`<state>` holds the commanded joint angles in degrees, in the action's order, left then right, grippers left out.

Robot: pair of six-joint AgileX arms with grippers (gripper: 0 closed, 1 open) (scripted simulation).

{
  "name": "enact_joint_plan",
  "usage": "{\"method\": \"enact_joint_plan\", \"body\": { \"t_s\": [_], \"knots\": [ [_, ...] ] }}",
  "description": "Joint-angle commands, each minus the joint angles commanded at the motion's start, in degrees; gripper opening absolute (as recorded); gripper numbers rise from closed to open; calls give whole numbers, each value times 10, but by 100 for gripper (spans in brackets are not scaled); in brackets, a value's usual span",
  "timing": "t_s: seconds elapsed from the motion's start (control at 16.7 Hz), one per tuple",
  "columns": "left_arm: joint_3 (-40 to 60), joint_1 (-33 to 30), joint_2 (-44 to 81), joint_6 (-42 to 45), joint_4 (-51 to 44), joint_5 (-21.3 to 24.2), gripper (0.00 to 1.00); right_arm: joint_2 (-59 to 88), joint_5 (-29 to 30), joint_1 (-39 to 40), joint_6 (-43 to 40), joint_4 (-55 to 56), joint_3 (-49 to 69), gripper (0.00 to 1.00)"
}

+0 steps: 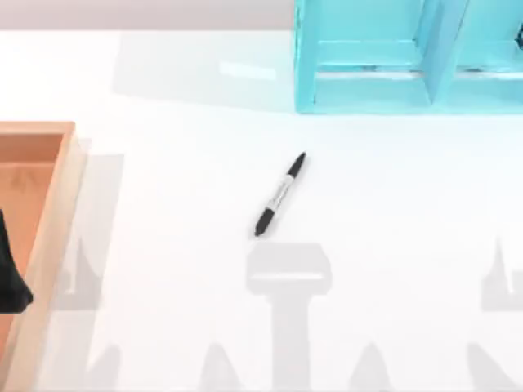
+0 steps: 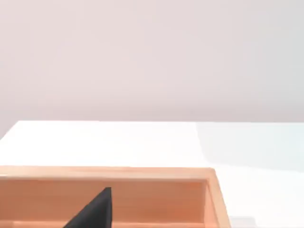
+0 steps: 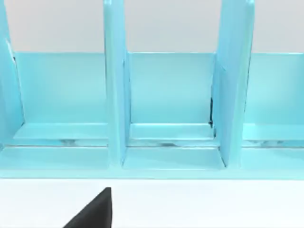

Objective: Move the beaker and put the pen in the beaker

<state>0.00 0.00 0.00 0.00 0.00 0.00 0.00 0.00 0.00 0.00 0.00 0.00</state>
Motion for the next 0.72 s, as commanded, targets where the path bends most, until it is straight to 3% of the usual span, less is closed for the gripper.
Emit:
{"method": "enact_joint_plan", "body": {
  "t_s": [0.36, 0.72],
  "knots": [
    [58, 7, 60, 9, -48, 2, 100, 0, 0, 0, 0, 0, 0, 100],
    [276, 40, 315, 45, -237, 1, 100, 0, 0, 0, 0, 0, 0, 100]
  ]
}}
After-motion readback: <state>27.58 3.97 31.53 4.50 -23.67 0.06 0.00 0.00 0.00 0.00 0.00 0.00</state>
